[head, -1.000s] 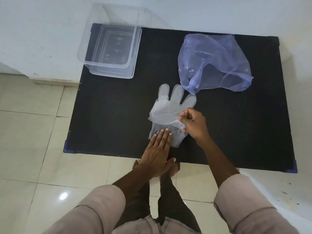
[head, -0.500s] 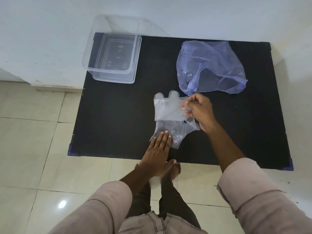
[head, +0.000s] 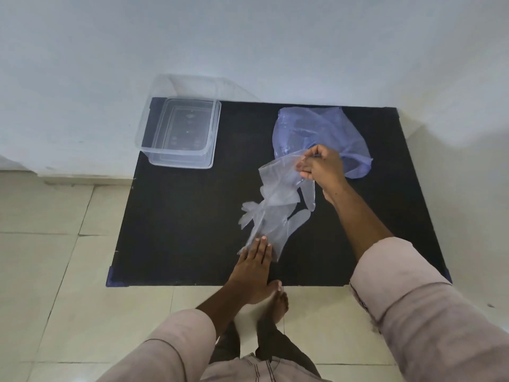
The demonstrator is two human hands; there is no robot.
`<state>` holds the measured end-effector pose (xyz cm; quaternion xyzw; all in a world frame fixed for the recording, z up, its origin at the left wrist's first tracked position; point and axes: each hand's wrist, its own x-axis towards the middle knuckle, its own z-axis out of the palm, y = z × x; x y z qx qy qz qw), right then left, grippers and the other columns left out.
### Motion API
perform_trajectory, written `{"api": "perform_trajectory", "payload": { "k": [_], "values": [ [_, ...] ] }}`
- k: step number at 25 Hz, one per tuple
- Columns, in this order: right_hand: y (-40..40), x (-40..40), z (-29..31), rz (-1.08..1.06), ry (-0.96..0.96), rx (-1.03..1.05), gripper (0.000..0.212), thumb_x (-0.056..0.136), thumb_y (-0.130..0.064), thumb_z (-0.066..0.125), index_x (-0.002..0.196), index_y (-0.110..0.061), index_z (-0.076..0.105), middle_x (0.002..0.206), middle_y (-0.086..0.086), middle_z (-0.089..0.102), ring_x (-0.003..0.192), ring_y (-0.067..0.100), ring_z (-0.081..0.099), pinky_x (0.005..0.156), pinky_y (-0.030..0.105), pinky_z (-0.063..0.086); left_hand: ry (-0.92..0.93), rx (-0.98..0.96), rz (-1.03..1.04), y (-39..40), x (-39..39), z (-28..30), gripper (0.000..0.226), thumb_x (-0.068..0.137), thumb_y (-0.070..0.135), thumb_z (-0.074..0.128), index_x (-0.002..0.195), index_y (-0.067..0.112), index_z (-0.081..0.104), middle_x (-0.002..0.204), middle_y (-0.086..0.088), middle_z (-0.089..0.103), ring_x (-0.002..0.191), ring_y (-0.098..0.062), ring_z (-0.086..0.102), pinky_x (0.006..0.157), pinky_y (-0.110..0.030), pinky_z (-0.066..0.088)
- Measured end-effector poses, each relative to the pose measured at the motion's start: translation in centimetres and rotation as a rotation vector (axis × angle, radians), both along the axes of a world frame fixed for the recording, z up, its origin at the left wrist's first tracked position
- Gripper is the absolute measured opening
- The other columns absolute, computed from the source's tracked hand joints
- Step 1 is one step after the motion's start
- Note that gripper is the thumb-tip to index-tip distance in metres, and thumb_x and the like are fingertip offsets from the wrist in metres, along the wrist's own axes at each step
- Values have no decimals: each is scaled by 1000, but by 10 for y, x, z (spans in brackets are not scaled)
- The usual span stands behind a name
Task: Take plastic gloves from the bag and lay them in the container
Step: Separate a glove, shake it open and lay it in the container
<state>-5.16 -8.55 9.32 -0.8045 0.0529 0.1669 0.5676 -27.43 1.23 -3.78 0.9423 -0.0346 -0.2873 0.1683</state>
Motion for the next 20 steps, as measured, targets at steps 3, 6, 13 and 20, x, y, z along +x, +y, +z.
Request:
{"api": "perform_trajectory", "payload": {
  "k": [3,6,13,20],
  "values": [
    [2,3,13,-10,-60,-44,20,84,2,57,73,-14,57,77,8,70,87,30,73,80,42,60,29,-11,-25,3,3,1,93,91,61,38,150,12,-15,159,-10,-22,145,-29,-22,119,-50,-1],
    [2,6,28,-47,-89,-38,21,85,2,55,73,-15,56,80,12,72,87,30,73,81,43,60,54,-9,-55,7,5,6,94,91,61,40,150,11,-13,160,-11,-21,146,-29,-20,119,-50,0],
    [6,11,63,-110,-147,-27,18,81,2,64,78,-14,57,87,14,73,85,26,74,78,38,60,83,-2,-74,14,15,18,92,91,56,45,152,11,-6,162,-8,-14,148,-28,-14,117,-47,2],
    [5,3,86,-129,-213,14,14,81,0,61,77,-13,58,92,17,73,89,29,73,81,39,61,187,-64,-102,31,44,51,74,90,42,58,148,11,26,155,-14,29,139,-33,32,112,-44,29]
  ]
}}
